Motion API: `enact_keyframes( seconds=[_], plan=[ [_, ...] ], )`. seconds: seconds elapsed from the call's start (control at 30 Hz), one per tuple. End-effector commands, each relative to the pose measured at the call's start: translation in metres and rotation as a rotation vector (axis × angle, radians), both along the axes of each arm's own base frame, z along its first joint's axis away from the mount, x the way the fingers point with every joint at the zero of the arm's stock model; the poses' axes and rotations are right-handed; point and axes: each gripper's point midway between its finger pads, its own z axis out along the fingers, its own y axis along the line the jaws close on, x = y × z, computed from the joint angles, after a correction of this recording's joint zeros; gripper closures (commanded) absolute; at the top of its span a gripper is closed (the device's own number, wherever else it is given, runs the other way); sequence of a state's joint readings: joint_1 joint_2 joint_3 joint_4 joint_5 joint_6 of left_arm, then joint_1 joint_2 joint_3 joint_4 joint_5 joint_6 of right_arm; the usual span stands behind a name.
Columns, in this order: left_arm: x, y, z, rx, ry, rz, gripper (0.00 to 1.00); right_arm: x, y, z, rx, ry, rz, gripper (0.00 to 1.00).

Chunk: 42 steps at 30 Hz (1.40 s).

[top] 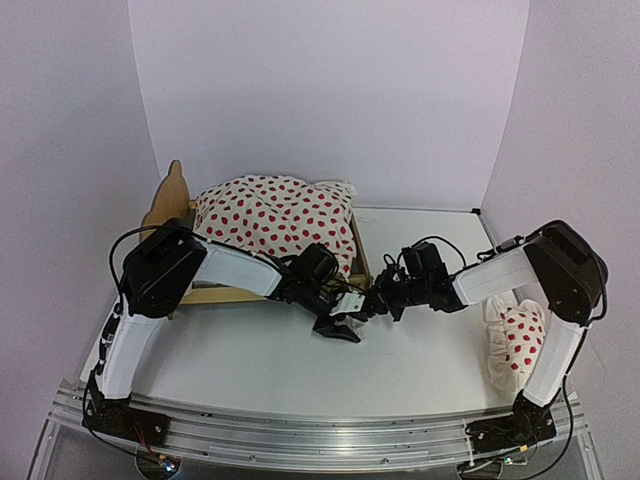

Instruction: Set up the pet bed

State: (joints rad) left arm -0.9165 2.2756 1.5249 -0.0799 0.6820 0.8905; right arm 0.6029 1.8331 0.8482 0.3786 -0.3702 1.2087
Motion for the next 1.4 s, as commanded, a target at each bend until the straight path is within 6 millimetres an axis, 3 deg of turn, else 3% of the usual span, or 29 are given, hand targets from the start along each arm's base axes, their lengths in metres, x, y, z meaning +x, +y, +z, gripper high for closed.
enact_keyframes(
  seconds=[0.0, 0.33, 0.5, 0.67, 0.8, 1.03, 1.2, 1.37],
  plan=[
    [-0.004, 0.006, -0.011, 0.073, 0.016, -0.048, 0.47, 0.006, 0.009, 0.0, 0.003, 0.013, 0.011, 1.0],
    [0.008, 0.019, -0.045, 0.209, -0.052, -0.031, 0.5, 0.005, 0.013, -0.005, 0.003, 0.038, 0.032, 1.0],
    [0.007, 0.024, -0.056, 0.229, -0.082, -0.054, 0.66, 0.002, 0.01, -0.005, -0.013, 0.033, 0.042, 1.0],
    [0.009, 0.025, -0.058, 0.226, -0.102, -0.048, 0.98, 0.001, 0.005, 0.005, -0.061, -0.008, 0.063, 1.0],
    [0.003, 0.032, -0.044, 0.23, -0.063, -0.021, 1.0, 0.004, -0.003, 0.026, -0.155, -0.089, 0.111, 1.0],
    [-0.01, 0.052, 0.014, 0.168, 0.051, 0.012, 1.0, 0.018, -0.015, 0.083, -0.331, -0.306, 0.205, 1.0],
    [-0.011, 0.064, 0.029, 0.157, 0.103, 0.048, 1.0, 0.031, -0.017, 0.108, -0.417, -0.392, 0.261, 1.0],
    [-0.018, 0.079, 0.032, 0.149, 0.122, 0.033, 1.0, 0.048, -0.021, 0.13, -0.478, -0.469, 0.279, 1.0]
  ],
)
